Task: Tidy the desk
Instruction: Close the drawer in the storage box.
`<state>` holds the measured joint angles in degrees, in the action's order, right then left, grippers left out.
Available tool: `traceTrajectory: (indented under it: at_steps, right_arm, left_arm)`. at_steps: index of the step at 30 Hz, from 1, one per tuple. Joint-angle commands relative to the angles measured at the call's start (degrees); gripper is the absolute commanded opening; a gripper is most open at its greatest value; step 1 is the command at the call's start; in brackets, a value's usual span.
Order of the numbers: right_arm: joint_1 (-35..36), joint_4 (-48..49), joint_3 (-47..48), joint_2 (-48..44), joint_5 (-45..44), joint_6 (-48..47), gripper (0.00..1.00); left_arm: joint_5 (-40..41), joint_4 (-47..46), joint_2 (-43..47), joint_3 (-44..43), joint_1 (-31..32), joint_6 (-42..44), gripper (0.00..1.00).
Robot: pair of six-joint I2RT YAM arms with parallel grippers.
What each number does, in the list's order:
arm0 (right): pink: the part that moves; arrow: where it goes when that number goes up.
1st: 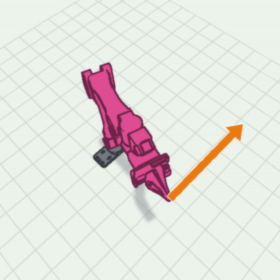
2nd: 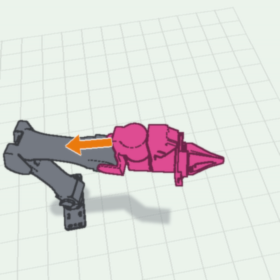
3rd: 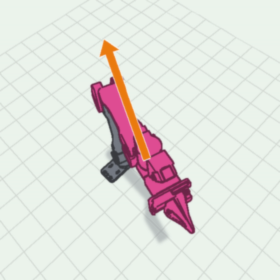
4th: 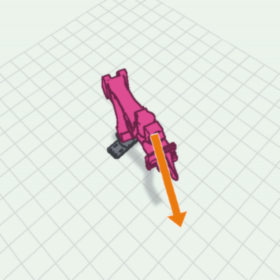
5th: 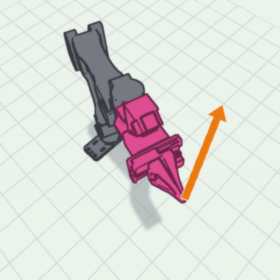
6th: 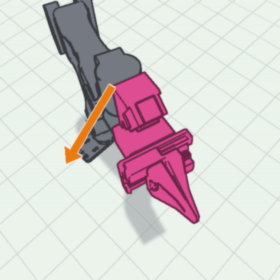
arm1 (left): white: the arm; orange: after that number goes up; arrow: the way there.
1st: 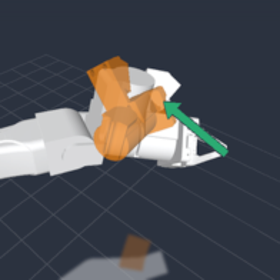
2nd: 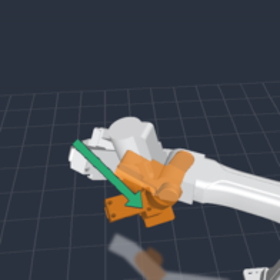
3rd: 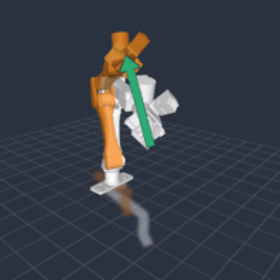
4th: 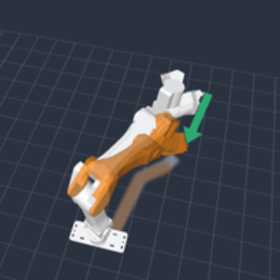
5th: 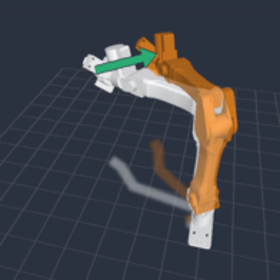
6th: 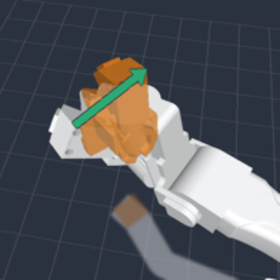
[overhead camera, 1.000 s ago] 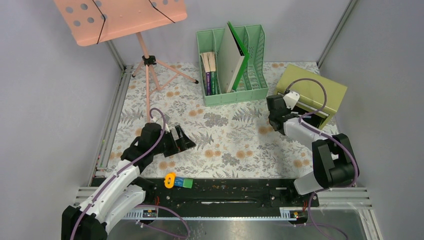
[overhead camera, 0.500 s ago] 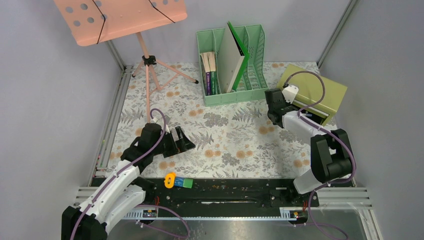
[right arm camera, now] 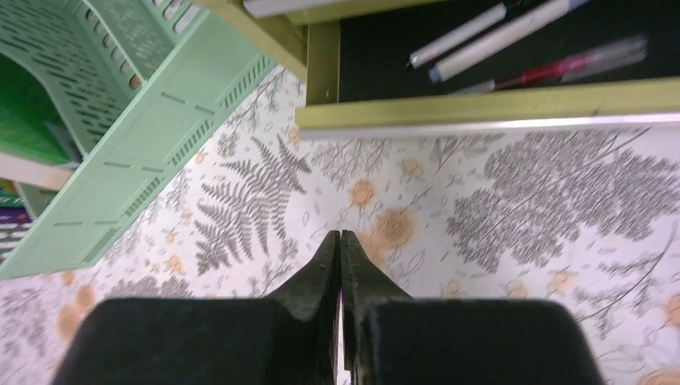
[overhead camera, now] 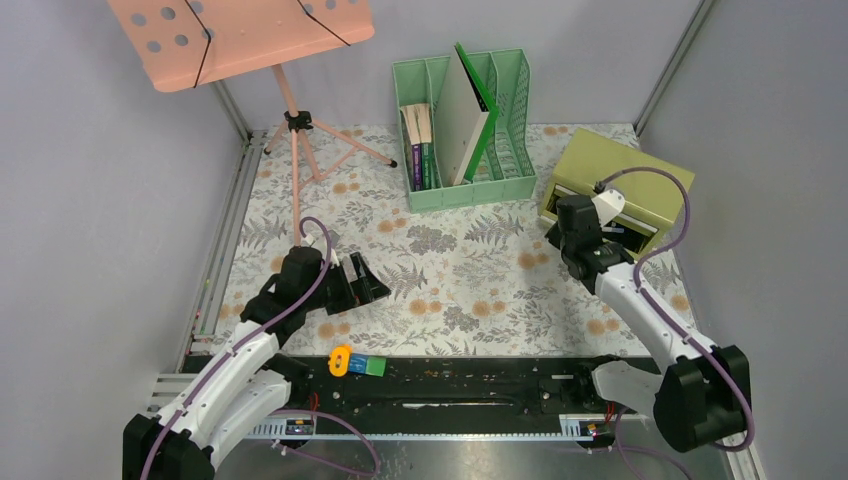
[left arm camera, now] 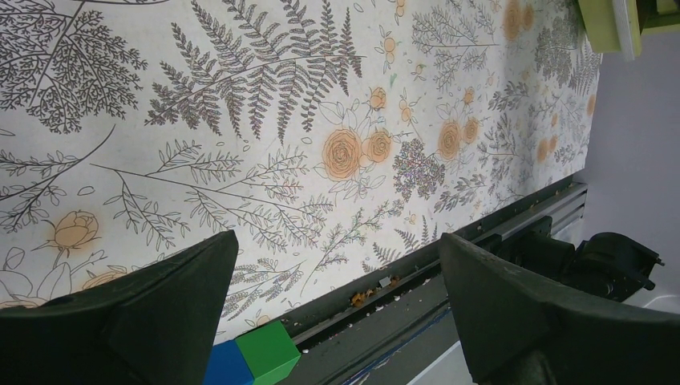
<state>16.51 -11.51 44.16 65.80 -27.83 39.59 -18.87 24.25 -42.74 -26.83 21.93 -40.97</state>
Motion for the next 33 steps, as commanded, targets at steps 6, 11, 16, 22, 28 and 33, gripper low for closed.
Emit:
traceTrajectory:
  at_steps: [6,11,16,22,28,33]
  right_arm:
    - [-9.5,-1.9,-5.2,-4.0,18.4,16.0,0.00]
    - [-16.1,1.5,-9.5,-4.1,29.4,20.2,0.00]
    - [-21.7,2.5,-13.6,-5.2,32.2,21.7,0.00]
    - [-29.8,8.9,-19.5,-4.6,37.2,22.9,0.00]
    - [-36.7,20.7,-25.0,-2.9,42.0,28.5,0.00]
    - [-39.7,38.2,-30.0,3.7,46.0,36.4,0.00]
  left_arm:
    - [-0.6,-3.4,0.4,0.7,-0.2,0.0,0.99]
    - [-1.1,-3.3,4.0,1.8,-0.2,-0.5,0.99]
    - [-0.9,-3.2,2.3,2.5,-0.2,-0.6,0.99]
    - [-1.0,-3.1,2.0,2.2,-0.3,-0.4,0.99]
    - [-0.9,-3.2,1.8,1.9,-0.2,-0.3,0.99]
    - [-0.9,-3.7,1.7,2.0,-0.2,-0.5,0.99]
